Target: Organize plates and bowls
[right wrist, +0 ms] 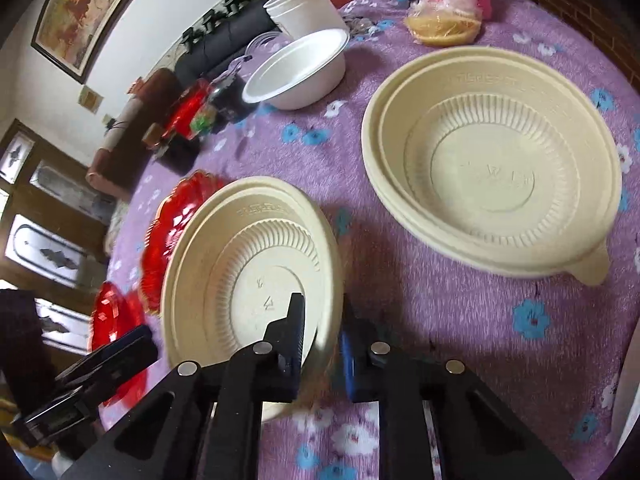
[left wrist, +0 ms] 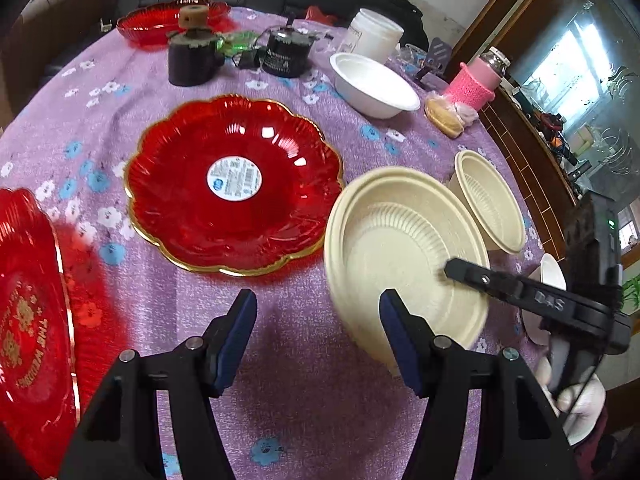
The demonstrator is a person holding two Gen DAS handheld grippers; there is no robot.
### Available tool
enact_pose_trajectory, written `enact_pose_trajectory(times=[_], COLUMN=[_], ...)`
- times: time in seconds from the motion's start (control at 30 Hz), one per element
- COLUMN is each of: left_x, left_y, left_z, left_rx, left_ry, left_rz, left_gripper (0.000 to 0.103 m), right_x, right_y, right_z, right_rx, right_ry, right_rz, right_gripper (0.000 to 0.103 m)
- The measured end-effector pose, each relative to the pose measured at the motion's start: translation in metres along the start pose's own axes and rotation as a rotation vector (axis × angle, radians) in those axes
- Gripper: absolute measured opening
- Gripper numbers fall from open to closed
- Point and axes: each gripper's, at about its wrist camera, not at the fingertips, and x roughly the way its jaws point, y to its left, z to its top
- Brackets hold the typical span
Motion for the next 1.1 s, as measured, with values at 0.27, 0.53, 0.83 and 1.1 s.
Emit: enact_pose_trajectory(times=[0.27,0.53,0.83,1.1], left_x=[0.019,-0.014,-0.084,-0.148], left_y=[-0.019,-0.014,0.028,0.113], left_z=[-0.001,-0.007,-0.017,-0.031], left_rx=[0.025,0.023,-0.038,-0.158], left_ry=[0.039,-0.022,-0.15,-0.265], left_rz=[-0.015,-0.031,0.006,0.125], left_gripper=[0.036,0.025,0.026,0.026], right_x=[0.001,-0.015,-0.022,0.016], right_y=[0.008,0.027,0.105,0.217], right_z=[-0.013,-0.023,-0.028,-0.037], right_rx=[-0.044,-0.083,-0.209,-0.37], right_ry=[0.037,-0.009,-0.058,-0.029], right_rz=[0.009,-0.013,0.013,0.078], right_gripper=[0.016,0.016,0.017,0.017])
